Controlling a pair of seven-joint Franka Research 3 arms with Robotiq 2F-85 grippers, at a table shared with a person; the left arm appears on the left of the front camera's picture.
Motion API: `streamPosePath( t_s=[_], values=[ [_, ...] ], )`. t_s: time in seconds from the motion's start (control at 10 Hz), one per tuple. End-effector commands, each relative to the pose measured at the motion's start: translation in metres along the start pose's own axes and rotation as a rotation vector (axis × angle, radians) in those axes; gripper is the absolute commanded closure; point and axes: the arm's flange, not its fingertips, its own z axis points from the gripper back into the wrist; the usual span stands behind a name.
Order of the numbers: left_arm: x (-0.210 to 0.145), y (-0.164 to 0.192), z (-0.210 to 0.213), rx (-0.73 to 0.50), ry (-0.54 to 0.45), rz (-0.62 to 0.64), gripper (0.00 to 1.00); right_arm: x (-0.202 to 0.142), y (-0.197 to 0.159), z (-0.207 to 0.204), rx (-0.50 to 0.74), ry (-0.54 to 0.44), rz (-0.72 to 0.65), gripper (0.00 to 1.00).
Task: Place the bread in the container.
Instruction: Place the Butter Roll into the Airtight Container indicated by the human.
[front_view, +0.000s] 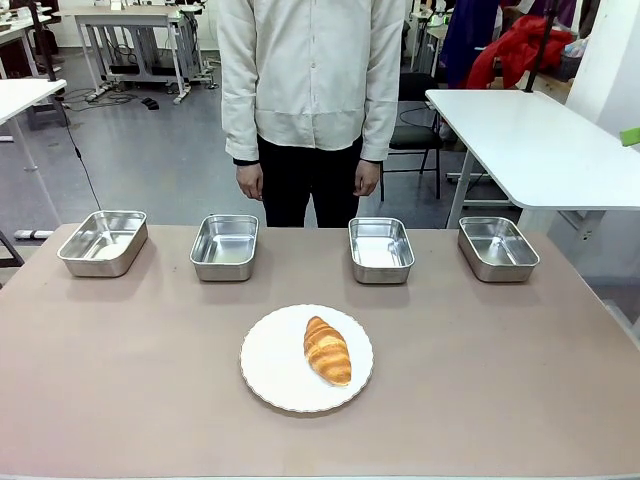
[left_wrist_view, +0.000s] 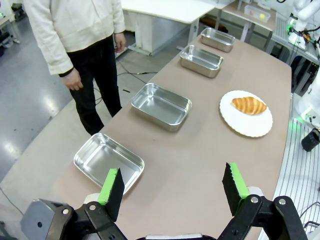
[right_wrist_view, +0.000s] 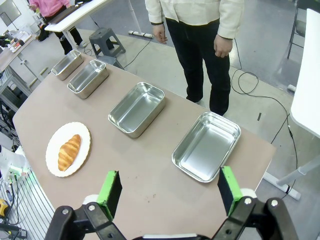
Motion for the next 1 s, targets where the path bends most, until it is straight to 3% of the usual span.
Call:
streamPosePath(
  t_s=[0.0, 0.9],
  values=[
    [0.0014, -0.0008, 0.0010, -0.007, -0.017, -0.009, 0.00, 0.0012, -0.0010, -0.0005, 0.008, -0.019, 0.007, 0.00],
    [0.0014, -0.0008, 0.0010, -0.007, -0.017, -0.009, 0.00, 0.0012, -0.0010, -0.0005, 0.008, -0.019, 0.007, 0.00]
  ],
)
